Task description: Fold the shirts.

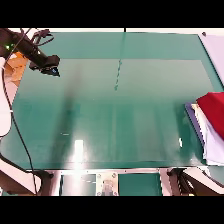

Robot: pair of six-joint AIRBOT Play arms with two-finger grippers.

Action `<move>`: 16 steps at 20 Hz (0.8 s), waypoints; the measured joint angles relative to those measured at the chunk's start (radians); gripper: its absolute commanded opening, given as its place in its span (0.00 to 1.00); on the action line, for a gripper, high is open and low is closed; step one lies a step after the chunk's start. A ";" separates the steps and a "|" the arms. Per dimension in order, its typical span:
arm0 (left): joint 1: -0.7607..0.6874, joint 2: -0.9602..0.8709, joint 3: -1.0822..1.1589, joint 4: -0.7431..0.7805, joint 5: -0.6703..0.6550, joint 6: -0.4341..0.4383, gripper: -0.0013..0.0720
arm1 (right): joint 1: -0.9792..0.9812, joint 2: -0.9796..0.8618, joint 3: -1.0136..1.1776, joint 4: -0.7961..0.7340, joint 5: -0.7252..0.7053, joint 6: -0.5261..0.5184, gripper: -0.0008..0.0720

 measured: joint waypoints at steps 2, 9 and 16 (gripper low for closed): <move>0.000 0.000 0.000 -0.005 0.000 0.019 0.05 | 0.000 -0.021 -0.056 -0.051 -0.013 0.003 0.79; 0.000 0.017 0.000 -0.013 0.010 0.065 0.05 | 0.188 -0.093 0.095 0.115 -0.033 0.045 0.04; 0.000 0.176 -0.155 -0.025 0.061 0.062 0.05 | 0.687 -0.109 0.183 0.218 -0.255 0.016 0.03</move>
